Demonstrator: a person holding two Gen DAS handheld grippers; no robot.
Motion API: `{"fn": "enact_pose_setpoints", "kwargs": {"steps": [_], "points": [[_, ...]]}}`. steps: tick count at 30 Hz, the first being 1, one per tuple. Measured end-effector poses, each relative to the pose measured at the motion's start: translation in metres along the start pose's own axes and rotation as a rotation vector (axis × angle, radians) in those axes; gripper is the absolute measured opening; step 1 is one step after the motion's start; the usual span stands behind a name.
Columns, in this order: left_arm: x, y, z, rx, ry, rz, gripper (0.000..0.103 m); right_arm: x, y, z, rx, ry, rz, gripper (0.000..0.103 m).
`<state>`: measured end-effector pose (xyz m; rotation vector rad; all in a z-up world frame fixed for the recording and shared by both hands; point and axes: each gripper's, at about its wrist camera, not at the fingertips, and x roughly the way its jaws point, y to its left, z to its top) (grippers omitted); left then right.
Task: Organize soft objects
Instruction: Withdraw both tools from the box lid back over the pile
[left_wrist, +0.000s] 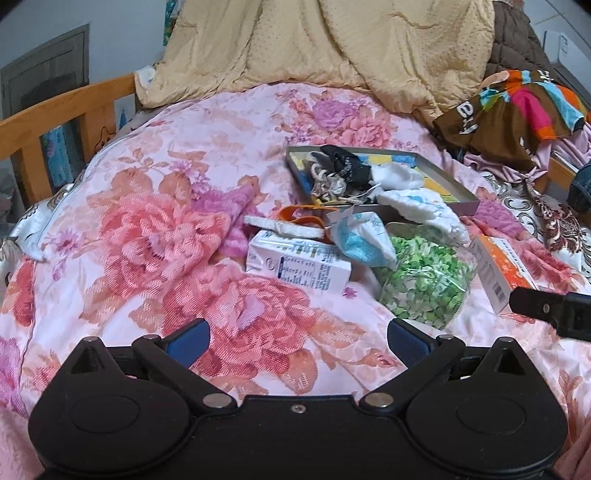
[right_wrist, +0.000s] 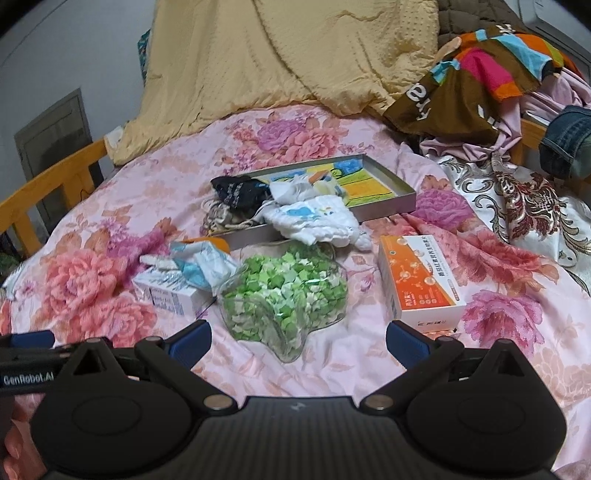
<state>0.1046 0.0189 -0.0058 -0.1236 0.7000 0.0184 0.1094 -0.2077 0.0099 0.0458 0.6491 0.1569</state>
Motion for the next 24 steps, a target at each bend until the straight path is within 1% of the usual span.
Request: {"fn": "enact_pose_setpoints", "kwargs": {"steps": [5,10,24], "points": [[0.002,0.004,0.000,-0.025,0.021,0.009,0.102,0.000,0.006,-0.003,-0.041,0.000,0.007,0.103],[0.002,0.004,0.000,-0.032,0.022,0.018,0.102,0.001,0.011,-0.004,-0.068,0.006,0.012,0.103],[0.001,0.006,0.001,-0.045,0.025,0.025,0.102,0.002,0.013,-0.005,-0.093,0.007,0.019,0.103]]}}
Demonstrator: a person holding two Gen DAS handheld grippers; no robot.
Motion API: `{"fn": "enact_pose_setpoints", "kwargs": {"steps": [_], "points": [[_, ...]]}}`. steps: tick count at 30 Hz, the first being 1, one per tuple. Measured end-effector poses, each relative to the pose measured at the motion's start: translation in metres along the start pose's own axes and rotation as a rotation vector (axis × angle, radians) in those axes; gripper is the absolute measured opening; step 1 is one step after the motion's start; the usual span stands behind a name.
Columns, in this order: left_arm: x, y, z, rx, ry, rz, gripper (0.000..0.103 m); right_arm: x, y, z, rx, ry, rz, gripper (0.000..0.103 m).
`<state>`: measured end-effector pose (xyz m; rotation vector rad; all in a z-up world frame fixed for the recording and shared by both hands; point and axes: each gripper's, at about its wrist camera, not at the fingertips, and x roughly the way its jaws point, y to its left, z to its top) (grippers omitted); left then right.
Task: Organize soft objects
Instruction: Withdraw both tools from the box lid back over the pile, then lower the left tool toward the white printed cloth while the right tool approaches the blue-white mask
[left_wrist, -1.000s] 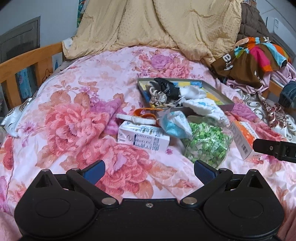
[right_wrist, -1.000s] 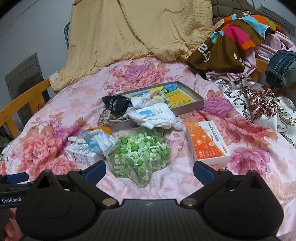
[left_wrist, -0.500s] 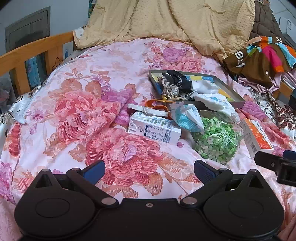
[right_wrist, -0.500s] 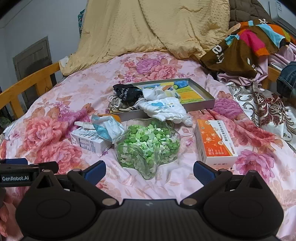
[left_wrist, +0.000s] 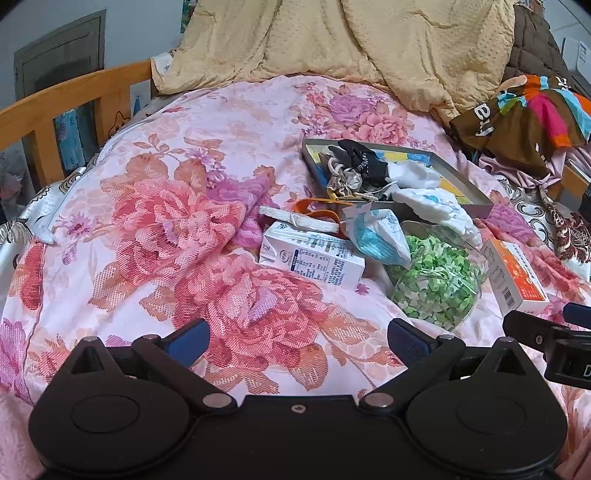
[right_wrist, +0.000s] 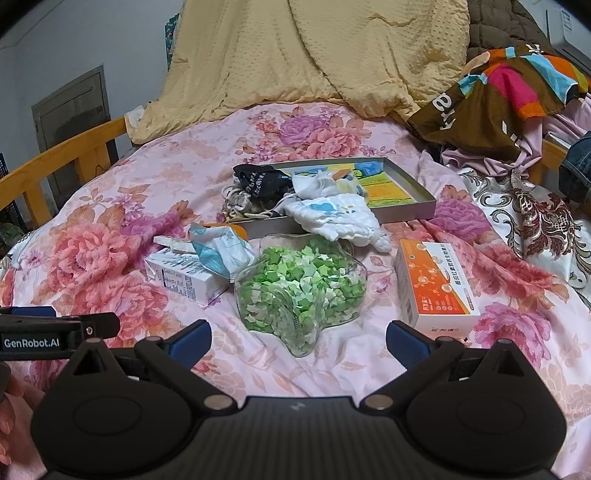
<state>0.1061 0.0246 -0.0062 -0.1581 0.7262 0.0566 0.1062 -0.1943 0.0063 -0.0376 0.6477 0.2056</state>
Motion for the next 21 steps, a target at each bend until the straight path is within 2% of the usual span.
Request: {"fn": "enact_pose_setpoints", "kwargs": {"steps": [11,15,21], "points": [[-0.001,-0.001,0.003,-0.005,0.005,-0.005,0.102,0.005,0.005,0.002,-0.017,0.006,0.018,0.103],[0.001,0.005,0.010,-0.045,0.012,-0.016,0.102,0.012,0.008,0.011,-0.039,0.021,0.054,0.103],[0.011,0.015,0.026,-0.054,0.023,-0.004,0.102,0.027,0.014,0.027,-0.090,0.007,0.071,0.103]]}}
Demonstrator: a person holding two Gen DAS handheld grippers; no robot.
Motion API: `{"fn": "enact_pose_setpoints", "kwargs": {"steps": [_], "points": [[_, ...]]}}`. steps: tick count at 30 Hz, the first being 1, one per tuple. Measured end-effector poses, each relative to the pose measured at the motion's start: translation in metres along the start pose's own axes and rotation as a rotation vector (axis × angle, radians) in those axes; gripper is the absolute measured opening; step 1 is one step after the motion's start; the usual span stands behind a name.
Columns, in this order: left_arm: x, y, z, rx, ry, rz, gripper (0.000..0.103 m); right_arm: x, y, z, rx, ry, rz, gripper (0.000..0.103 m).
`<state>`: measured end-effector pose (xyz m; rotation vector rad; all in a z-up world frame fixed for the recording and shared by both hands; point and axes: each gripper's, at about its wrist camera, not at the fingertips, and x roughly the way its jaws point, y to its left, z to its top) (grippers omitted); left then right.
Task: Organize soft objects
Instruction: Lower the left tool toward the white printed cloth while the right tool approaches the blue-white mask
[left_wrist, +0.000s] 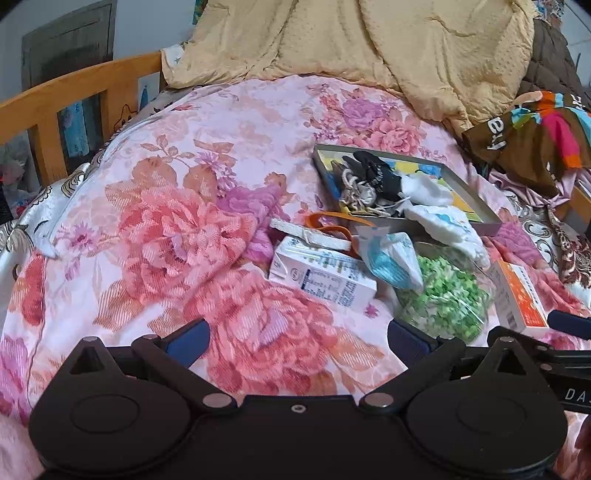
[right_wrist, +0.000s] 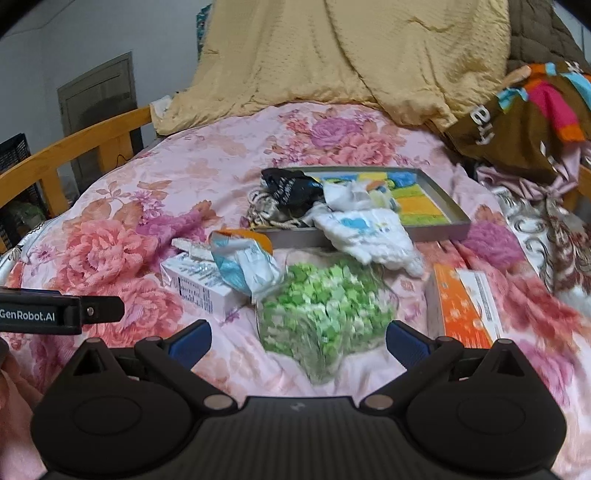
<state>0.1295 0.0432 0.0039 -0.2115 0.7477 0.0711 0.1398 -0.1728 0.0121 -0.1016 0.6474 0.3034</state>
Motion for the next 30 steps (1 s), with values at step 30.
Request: {"fn": "enact_pose_setpoints", "kwargs": {"steps": [30], "points": [[0.099,0.017,0.066,0.076,0.080,-0.092,0.102,0.069,0.027,0.017,-0.201,-0.040,0.007,0.103]]}}
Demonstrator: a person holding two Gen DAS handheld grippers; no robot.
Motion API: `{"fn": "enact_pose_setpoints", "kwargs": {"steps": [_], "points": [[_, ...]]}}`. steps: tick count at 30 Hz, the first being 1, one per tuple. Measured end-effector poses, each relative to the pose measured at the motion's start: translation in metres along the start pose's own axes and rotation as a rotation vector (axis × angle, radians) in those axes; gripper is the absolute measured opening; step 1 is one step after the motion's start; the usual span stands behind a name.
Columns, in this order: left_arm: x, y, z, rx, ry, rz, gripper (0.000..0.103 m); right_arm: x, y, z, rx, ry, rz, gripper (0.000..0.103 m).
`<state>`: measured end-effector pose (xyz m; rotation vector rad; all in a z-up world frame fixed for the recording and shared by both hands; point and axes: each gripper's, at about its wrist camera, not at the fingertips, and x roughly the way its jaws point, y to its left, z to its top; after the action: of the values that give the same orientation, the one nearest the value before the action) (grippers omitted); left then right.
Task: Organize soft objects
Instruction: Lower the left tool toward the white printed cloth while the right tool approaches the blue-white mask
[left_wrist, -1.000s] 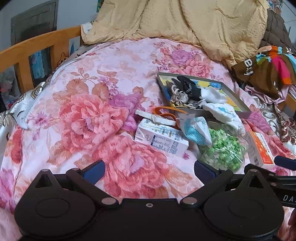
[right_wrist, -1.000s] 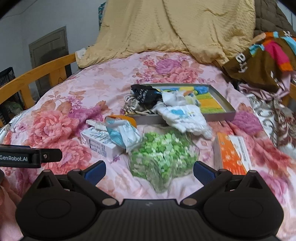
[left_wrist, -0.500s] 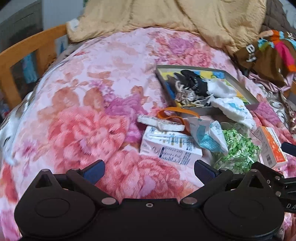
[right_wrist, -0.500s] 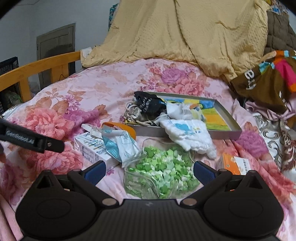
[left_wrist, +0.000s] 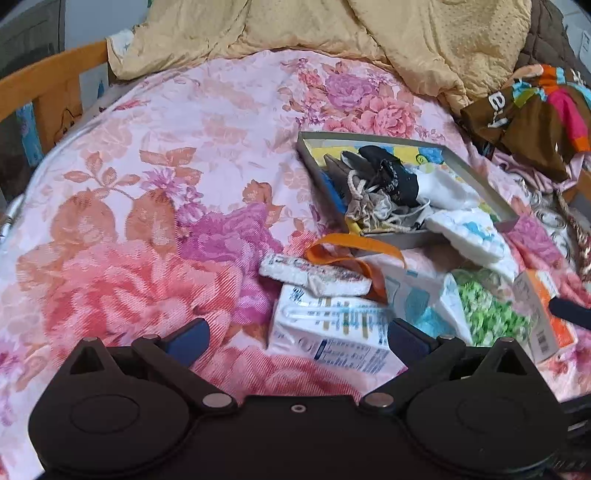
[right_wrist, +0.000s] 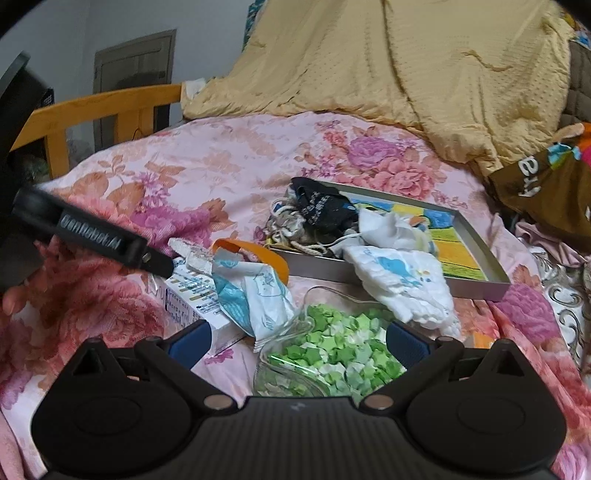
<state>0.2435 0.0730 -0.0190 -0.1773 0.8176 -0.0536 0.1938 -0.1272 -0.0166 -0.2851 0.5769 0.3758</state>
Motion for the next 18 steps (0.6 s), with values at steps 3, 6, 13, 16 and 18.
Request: {"fn": "enact_pose_setpoints", "kwargs": {"steps": [3,6,13,16,18], "points": [[0.009,0.002,0.008,-0.032,-0.010,-0.045,0.102,0.006,0.004,0.001,-0.023,-0.006,0.008,0.103],[0.019,0.002,0.014,-0.034,-0.016,-0.063,0.102,0.011,0.006,0.003,-0.041,-0.017,0.005,0.103],[0.043,0.004,0.020,-0.023,0.002,-0.063,0.102,0.028,0.005,0.009,-0.013,-0.024,0.026,0.103],[0.051,0.005,0.022,-0.028,0.019,-0.089,0.102,0.037,0.007,0.010,-0.014,-0.018,0.036,0.102],[0.056,0.006,0.022,-0.032,0.021,-0.105,0.102,0.042,0.009,0.010,-0.021,-0.015,0.042,0.103]]}}
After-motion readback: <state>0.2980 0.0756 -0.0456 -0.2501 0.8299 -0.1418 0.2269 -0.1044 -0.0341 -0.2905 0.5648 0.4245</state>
